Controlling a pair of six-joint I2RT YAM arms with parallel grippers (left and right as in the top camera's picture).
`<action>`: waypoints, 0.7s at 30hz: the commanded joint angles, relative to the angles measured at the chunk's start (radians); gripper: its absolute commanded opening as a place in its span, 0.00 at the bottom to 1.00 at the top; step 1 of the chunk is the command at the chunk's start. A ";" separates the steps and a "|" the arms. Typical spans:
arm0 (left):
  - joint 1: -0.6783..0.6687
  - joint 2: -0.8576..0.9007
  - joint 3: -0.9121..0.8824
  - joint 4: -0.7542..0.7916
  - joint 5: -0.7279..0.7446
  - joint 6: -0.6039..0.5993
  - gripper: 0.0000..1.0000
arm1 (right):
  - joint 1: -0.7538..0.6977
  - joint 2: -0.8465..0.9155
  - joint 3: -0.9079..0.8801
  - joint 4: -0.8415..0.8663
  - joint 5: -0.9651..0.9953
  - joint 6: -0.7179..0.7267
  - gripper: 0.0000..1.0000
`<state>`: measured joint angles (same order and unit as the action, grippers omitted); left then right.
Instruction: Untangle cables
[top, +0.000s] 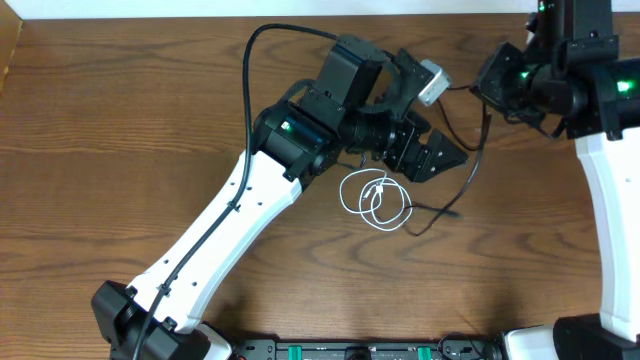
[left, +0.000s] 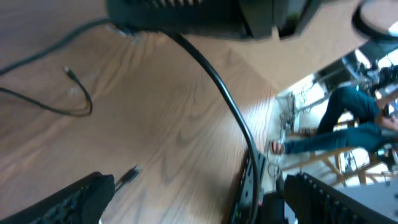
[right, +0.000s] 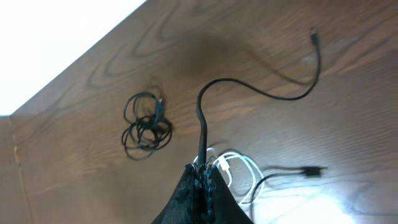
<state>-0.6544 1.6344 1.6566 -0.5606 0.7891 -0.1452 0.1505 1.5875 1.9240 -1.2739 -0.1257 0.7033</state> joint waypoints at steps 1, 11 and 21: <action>0.001 0.002 0.011 0.046 -0.013 -0.080 0.92 | 0.014 -0.039 0.001 -0.002 0.032 -0.005 0.02; -0.025 0.006 0.011 0.051 -0.065 -0.066 0.89 | 0.014 -0.039 0.001 -0.001 -0.143 0.009 0.02; -0.050 0.011 0.011 0.066 -0.088 -0.066 0.81 | 0.015 -0.039 0.001 -0.002 -0.223 0.038 0.02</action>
<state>-0.6991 1.6348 1.6566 -0.5064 0.7258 -0.2131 0.1505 1.5639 1.9236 -1.2751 -0.3008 0.7250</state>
